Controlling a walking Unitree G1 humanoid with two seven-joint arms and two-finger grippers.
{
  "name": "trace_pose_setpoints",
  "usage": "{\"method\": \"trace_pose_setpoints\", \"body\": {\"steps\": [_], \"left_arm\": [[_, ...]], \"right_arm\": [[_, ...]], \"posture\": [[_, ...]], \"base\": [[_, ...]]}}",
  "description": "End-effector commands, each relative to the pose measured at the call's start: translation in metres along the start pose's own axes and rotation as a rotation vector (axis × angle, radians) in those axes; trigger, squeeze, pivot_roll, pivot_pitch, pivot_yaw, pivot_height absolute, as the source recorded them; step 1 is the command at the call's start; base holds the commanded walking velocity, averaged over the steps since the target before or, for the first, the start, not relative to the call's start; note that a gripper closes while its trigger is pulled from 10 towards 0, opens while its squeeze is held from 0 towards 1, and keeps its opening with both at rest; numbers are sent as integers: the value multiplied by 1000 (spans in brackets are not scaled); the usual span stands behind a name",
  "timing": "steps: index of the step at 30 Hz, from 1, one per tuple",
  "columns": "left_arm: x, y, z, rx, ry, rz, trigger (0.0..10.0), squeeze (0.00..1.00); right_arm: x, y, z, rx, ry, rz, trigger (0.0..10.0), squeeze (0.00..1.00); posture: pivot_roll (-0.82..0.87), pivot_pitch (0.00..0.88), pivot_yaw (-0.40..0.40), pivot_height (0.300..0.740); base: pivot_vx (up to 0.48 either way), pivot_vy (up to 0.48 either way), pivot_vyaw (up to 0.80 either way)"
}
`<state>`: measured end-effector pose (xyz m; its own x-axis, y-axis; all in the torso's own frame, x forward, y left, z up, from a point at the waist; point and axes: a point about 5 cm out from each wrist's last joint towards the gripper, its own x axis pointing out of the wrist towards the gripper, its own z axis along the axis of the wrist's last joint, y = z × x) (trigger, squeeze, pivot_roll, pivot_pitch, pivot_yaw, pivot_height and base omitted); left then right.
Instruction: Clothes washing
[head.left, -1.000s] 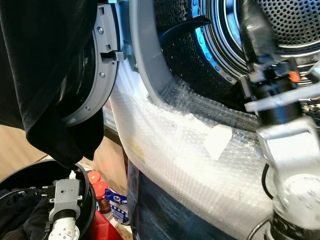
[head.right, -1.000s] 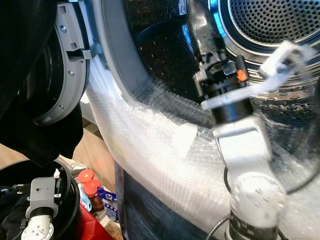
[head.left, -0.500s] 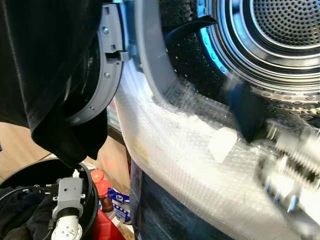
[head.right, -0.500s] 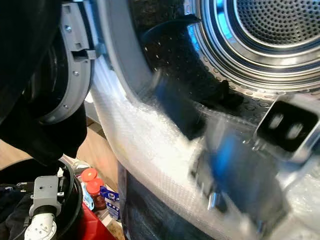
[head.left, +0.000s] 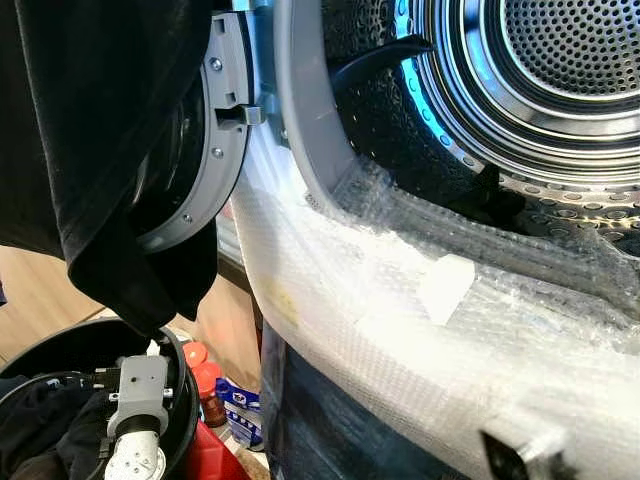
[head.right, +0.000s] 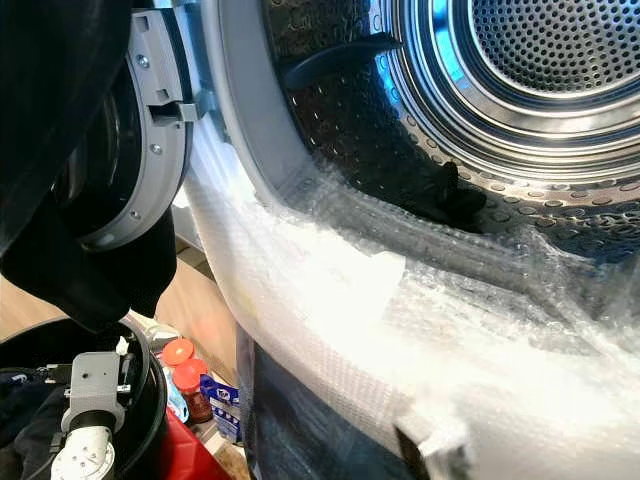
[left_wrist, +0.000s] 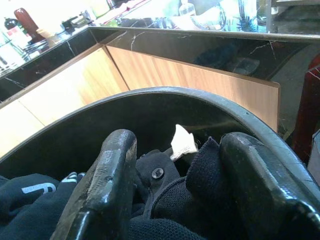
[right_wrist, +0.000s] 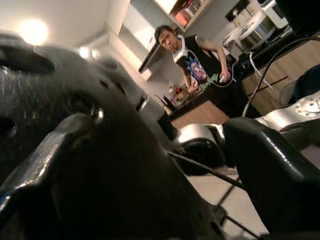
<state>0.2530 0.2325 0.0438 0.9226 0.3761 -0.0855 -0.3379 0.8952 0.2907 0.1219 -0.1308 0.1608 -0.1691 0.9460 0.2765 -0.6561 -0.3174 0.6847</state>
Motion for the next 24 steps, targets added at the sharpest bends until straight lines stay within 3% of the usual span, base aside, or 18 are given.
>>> {"method": "trace_pose_setpoints", "body": {"steps": [1, 3, 4, 5, 6, 14, 17, 18, 22, 23, 24], "left_arm": [[-10, 3, -27, 31, 129, -9, 10000, 0], [-10, 3, -28, 33, 132, -11, 10000, 0], [-10, 3, -30, 35, 137, -13, 10000, 0], [-10, 3, -30, 35, 137, -13, 10000, 0], [-11, 2, -31, 35, 140, -14, 10000, 0], [-14, 3, -36, 42, 153, -15, 10000, 0], [-14, 4, -38, 44, 158, -18, 10000, 0], [-15, 3, -39, 46, 162, -20, 10000, 0], [-16, 1, -41, 45, 169, -20, 10000, 0], [-16, 1, -41, 43, 170, -20, 10000, 0], [-16, 1, -41, 43, 170, -20, 10000, 0]], "right_arm": [[-10, -11, -27, 61, 147, -67, 10000, 0], [-17, -19, -38, 84, 178, -106, 10000, 0], [-28, -33, -52, 116, 185, -169, 10000, 0], [-28, -33, -52, 116, 185, -169, 10000, 0], [-41, -47, -69, 163, 166, -242, 10000, 0], [-50, -57, -97, 236, 151, -305, 10000, 0], [-56, -73, -103, 241, 112, -384, 10000, 0], [-63, -84, -108, 256, 76, -441, 10000, 0], [-80, -104, -119, 317, -38, -582, 10000, 0], [-87, -114, -122, 326, -91, -677, 10000, 0], [-87, -114, -122, 326, -91, -677, 10000, 0]], "posture": [[-29, 26, 1, 740], [-29, 26, 1, 740], [-27, 24, -1, 740], [-27, 24, -1, 740], [-21, 22, -5, 740], [-14, 12, -1, 740], [-14, 8, -2, 740], [-11, 0, -6, 740], [-4, 0, -7, 740], [-1, 0, -10, 740], [-1, 0, -10, 740]], "base": [[0, 0, 0], [0, 0, 0], [0, 0, 0], [0, 0, 0], [0, 0, 0], [0, 0, 0], [0, 0, 0], [0, 0, 0], [0, 0, 0], [0, 0, 0], [0, 0, 0]]}}
